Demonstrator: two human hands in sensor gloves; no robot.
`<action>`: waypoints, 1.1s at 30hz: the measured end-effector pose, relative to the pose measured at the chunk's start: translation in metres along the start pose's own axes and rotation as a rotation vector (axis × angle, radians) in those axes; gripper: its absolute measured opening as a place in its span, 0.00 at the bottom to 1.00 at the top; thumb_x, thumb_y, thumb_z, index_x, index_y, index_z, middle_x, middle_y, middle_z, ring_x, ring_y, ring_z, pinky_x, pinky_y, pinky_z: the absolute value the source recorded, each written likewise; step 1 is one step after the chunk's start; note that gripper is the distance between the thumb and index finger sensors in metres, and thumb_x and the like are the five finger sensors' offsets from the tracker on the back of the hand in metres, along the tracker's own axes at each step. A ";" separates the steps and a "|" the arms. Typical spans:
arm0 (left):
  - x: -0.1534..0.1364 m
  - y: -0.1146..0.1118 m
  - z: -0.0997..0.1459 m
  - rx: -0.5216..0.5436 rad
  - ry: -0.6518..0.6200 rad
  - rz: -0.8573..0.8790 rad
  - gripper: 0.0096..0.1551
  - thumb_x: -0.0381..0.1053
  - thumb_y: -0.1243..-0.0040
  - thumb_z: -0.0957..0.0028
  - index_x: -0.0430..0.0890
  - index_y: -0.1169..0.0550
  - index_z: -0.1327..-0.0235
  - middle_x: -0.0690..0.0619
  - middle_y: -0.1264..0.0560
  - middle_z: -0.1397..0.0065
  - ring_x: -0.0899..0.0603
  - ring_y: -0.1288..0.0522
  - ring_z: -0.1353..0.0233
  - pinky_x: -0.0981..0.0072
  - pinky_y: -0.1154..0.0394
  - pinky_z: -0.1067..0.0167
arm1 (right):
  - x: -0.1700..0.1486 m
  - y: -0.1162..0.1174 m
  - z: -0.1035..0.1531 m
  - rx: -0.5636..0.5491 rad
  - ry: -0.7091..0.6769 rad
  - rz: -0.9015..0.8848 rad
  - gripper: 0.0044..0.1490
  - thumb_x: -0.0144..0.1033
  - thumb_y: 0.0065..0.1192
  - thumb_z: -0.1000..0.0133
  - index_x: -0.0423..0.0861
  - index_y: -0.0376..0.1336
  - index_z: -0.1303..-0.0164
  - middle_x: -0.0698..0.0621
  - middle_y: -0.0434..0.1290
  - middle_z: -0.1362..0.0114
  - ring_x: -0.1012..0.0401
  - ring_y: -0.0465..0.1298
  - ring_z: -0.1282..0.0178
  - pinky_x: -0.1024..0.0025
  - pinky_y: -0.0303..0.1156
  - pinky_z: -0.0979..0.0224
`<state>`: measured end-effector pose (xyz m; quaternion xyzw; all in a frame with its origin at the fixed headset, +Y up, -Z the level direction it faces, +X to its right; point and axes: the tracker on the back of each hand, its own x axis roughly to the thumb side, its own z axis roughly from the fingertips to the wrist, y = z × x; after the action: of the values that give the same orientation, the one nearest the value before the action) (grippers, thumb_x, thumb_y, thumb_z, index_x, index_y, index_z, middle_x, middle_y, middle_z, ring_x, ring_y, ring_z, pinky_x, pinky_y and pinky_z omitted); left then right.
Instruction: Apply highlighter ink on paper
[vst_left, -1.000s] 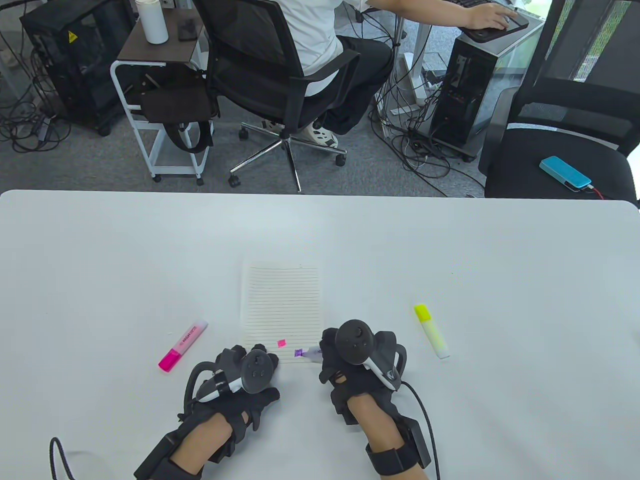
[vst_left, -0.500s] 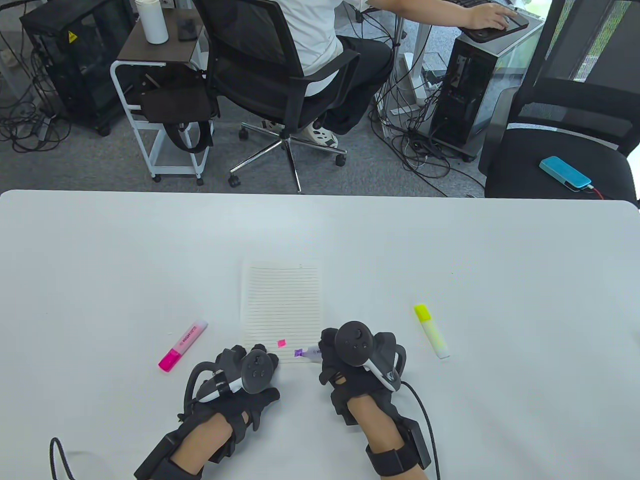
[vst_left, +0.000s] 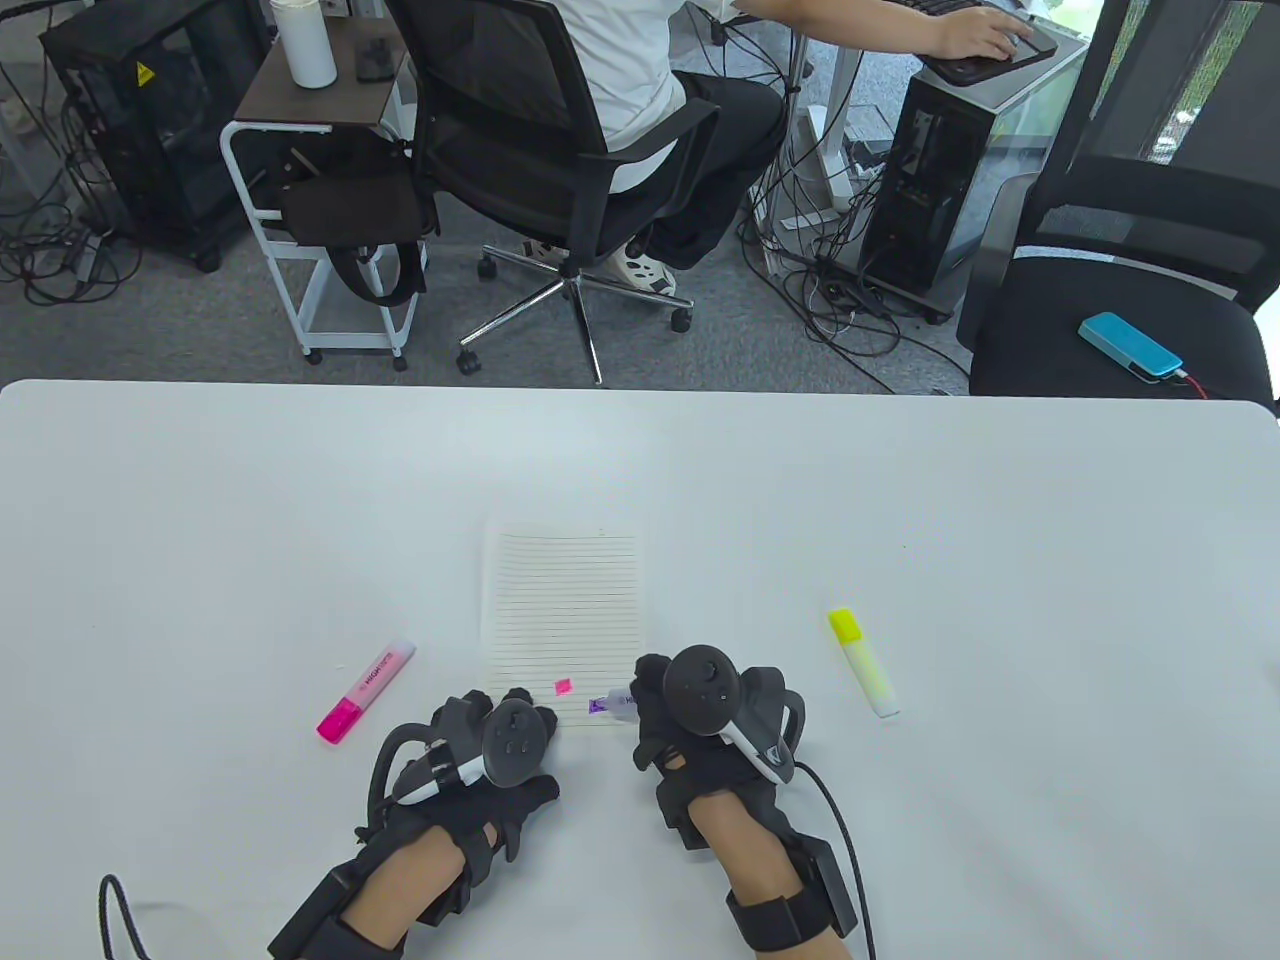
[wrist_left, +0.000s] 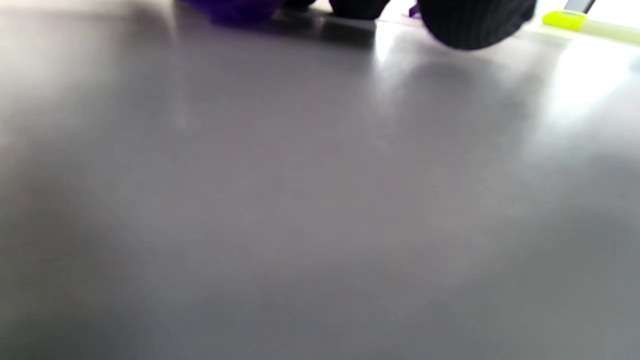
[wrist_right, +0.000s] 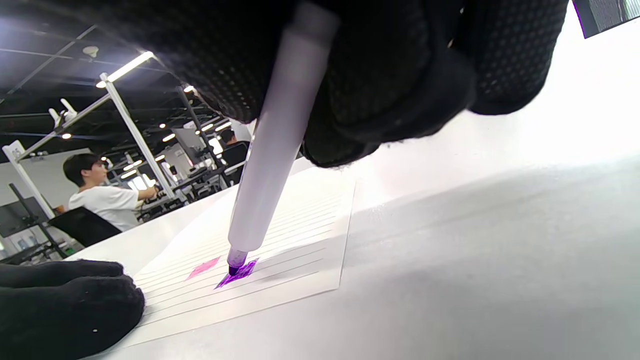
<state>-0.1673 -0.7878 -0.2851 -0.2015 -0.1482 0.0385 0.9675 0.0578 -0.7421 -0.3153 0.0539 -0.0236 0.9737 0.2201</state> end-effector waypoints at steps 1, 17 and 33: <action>0.000 0.000 0.000 0.000 0.000 0.001 0.43 0.67 0.48 0.49 0.56 0.43 0.21 0.53 0.51 0.15 0.29 0.49 0.18 0.29 0.52 0.27 | -0.001 -0.001 0.000 -0.003 0.005 0.006 0.22 0.38 0.71 0.46 0.44 0.76 0.45 0.40 0.83 0.50 0.48 0.81 0.65 0.42 0.74 0.42; 0.000 0.000 0.000 -0.002 0.001 -0.001 0.43 0.67 0.48 0.49 0.56 0.43 0.21 0.54 0.51 0.15 0.29 0.49 0.18 0.29 0.52 0.27 | -0.004 -0.003 0.000 -0.005 0.008 0.001 0.22 0.38 0.71 0.46 0.44 0.76 0.45 0.40 0.84 0.50 0.48 0.81 0.65 0.42 0.74 0.42; 0.000 0.000 0.000 -0.001 0.001 -0.003 0.43 0.67 0.48 0.49 0.56 0.43 0.21 0.53 0.52 0.15 0.29 0.49 0.18 0.30 0.52 0.27 | -0.003 -0.005 0.000 0.004 0.003 -0.008 0.21 0.38 0.72 0.46 0.44 0.77 0.46 0.40 0.84 0.51 0.48 0.82 0.66 0.42 0.75 0.42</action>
<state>-0.1671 -0.7879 -0.2850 -0.2017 -0.1480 0.0369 0.9675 0.0629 -0.7384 -0.3154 0.0528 -0.0212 0.9729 0.2240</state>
